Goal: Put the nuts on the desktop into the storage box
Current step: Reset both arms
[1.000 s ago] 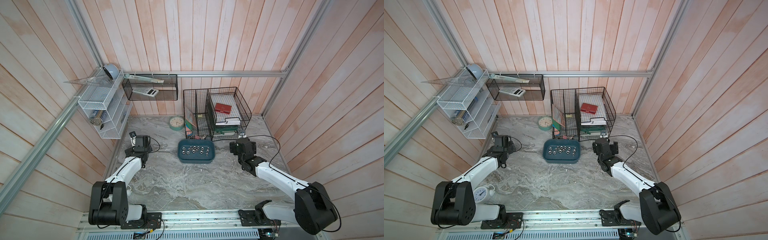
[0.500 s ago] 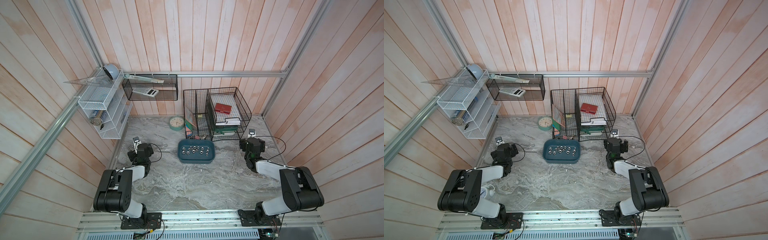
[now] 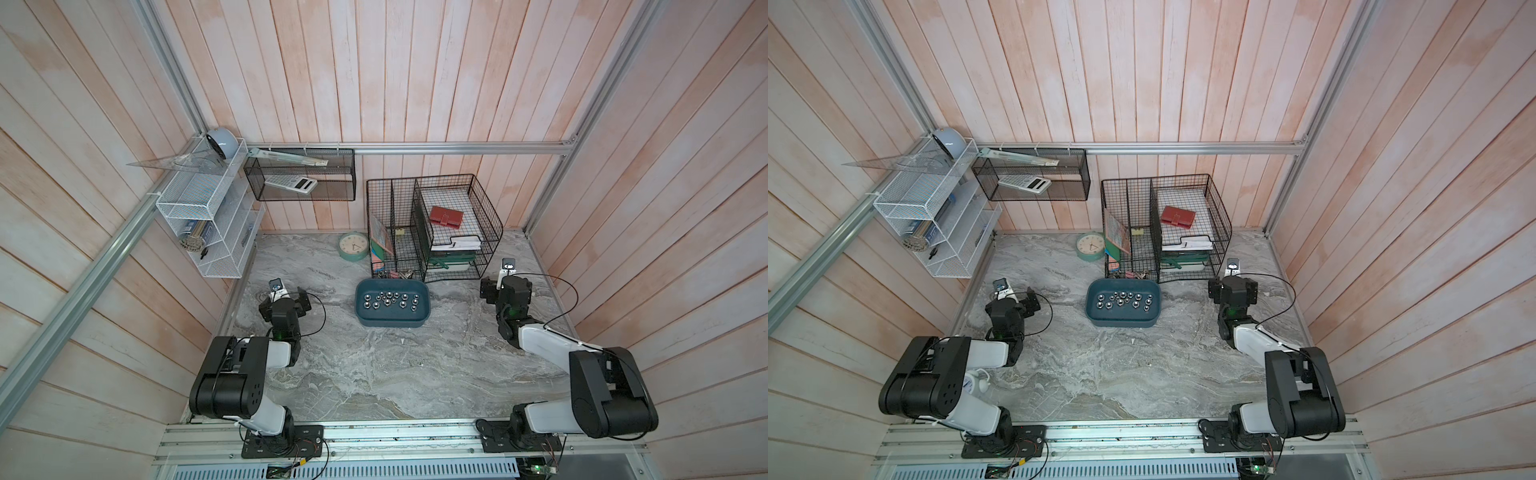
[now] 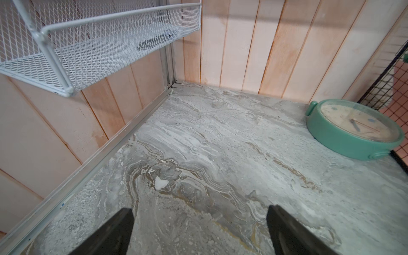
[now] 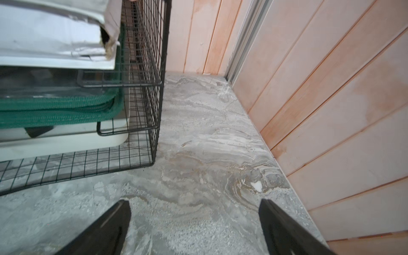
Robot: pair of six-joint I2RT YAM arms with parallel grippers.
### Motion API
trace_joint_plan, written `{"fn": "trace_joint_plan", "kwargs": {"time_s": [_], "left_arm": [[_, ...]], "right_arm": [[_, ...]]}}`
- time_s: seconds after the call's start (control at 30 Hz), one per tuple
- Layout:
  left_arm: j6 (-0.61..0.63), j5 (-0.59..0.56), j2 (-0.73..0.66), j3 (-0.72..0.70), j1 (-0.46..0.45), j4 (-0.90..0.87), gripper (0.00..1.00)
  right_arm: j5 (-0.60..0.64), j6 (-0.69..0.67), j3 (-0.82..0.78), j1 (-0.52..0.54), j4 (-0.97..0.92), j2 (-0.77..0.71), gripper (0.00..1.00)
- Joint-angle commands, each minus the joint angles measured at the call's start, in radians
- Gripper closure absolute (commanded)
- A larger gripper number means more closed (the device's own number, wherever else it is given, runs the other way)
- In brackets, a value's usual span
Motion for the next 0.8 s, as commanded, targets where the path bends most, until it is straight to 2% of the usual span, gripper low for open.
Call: {"fn": "trace_joint_plan", "kwargs": {"time_s": [0.0, 0.23, 0.43, 0.77], "left_arm": [[0.016, 0.014, 0.009, -0.006, 0.005, 0.04, 0.0], [0.018, 0.011, 0.009, -0.007, 0.004, 0.041, 0.0], [0.019, 0.011, 0.01, -0.007, 0.004, 0.041, 0.0], [0.023, 0.008, 0.011, -0.005, 0.001, 0.04, 0.0]], "right_arm": [[-0.055, 0.007, -0.097, 0.0, 0.175, 0.037, 0.02], [-0.059, 0.037, -0.219, -0.029, 0.525, 0.171, 0.02], [-0.052, 0.043, -0.18, -0.032, 0.437, 0.163, 0.02], [-0.048, 0.043, -0.183, -0.032, 0.448, 0.165, 0.02]]}}
